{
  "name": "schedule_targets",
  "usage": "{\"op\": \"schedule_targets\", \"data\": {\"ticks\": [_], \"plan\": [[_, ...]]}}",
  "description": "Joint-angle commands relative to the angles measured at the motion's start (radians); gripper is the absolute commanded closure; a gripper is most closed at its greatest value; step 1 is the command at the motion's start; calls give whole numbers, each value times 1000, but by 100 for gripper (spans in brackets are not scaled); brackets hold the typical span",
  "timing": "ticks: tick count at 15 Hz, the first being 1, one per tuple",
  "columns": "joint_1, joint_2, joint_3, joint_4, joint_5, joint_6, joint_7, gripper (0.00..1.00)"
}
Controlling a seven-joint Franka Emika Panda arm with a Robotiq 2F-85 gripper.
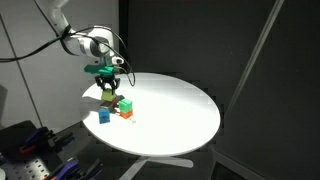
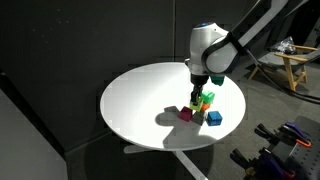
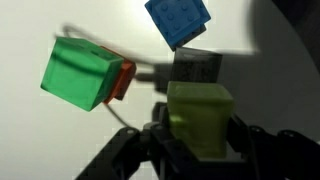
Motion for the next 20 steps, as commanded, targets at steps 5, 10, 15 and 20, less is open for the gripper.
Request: {"op": "schedule_targets", "data": {"ticks": [5, 10, 15, 20], "plan": [[22, 24, -13, 15, -37, 3, 69, 71], [21, 37, -17, 18, -43, 2, 70, 71], [19, 37, -19, 17, -43, -2, 67, 7], [10, 16, -13, 11, -26, -12, 54, 0]]}}
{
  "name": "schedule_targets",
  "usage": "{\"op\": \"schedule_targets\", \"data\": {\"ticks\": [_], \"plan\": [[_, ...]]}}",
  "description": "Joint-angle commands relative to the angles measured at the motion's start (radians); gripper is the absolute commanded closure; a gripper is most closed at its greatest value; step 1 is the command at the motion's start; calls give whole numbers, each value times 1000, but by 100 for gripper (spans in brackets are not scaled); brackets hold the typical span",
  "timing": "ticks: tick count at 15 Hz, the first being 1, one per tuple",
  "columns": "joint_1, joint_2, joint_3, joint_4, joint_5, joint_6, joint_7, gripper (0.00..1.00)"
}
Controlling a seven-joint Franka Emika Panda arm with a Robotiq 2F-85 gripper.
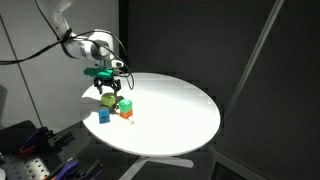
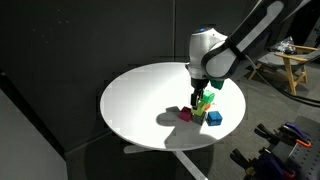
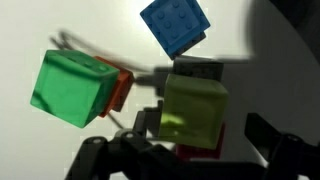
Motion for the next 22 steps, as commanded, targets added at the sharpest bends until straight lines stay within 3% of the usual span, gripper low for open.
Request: {"op": "schedule_targets", "data": {"ticks": [1, 10, 22], "plan": [[0, -28, -2, 6, -7, -17, 14, 0], [-6, -133, 3, -12, 4, -61, 18, 0], [-28, -322, 9, -68, 81, -354, 79, 0]]}}
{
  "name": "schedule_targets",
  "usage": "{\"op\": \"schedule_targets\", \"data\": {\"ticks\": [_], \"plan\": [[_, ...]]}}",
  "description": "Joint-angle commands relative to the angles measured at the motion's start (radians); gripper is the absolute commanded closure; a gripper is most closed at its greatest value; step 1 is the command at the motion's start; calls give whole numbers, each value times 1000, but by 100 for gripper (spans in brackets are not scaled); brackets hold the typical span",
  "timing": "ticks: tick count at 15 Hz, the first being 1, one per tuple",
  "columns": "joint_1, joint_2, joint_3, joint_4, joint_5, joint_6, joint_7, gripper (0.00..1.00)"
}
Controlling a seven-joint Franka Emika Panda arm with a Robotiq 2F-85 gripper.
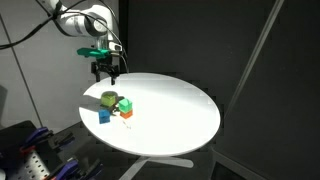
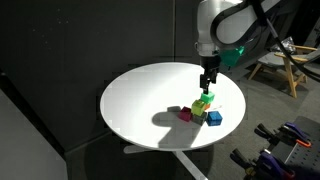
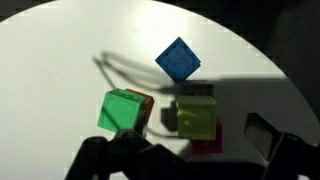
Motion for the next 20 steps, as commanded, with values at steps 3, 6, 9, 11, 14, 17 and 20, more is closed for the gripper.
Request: {"op": "schedule_targets", "data": {"ticks": [3, 6, 9, 11, 14, 17, 20], "plan": [[-12, -133, 13, -60, 90, -123, -18, 0], [-11, -187, 14, -82, 116, -142, -18, 0], [-11, -240, 13, -108, 126, -122, -13, 0], [-12, -276, 12, -123, 130, -109, -7, 0], [-15, -322, 10, -140, 136, -82, 3, 0], [-21, -361, 7, -157, 138, -53, 17, 0], [-35, -381, 8, -161, 130, -54, 46, 0]]}}
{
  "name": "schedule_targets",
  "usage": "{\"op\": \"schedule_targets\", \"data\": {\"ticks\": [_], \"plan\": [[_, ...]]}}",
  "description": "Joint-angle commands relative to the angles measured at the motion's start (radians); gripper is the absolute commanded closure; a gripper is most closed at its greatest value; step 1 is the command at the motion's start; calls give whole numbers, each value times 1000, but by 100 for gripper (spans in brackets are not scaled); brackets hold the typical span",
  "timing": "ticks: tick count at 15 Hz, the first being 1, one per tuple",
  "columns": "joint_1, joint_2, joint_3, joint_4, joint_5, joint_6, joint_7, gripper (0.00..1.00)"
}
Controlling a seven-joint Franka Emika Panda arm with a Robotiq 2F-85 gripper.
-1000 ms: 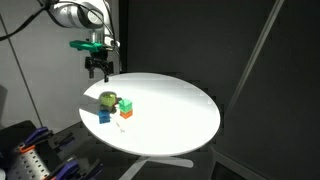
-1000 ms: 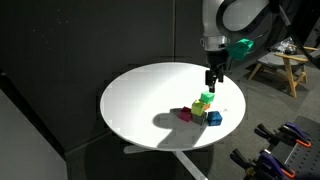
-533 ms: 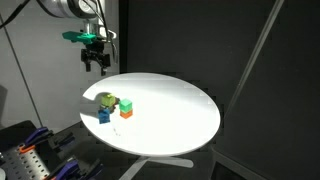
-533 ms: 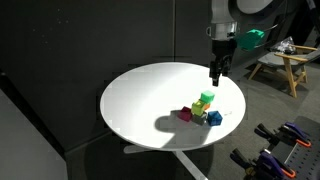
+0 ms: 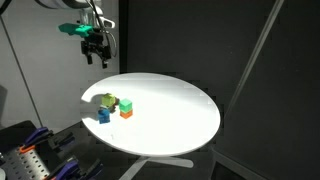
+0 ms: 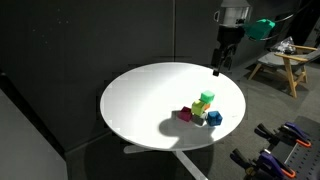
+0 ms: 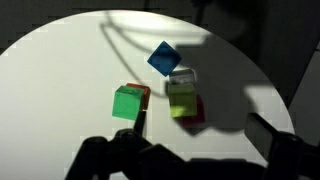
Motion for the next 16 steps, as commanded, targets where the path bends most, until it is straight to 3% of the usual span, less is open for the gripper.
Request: {"op": "schedule_targets", "data": {"ticks": [1, 16], "plan": [[-23, -46, 5, -23, 7, 3, 44, 0], [-36, -22, 6, -3, 2, -24, 46, 0]]}}
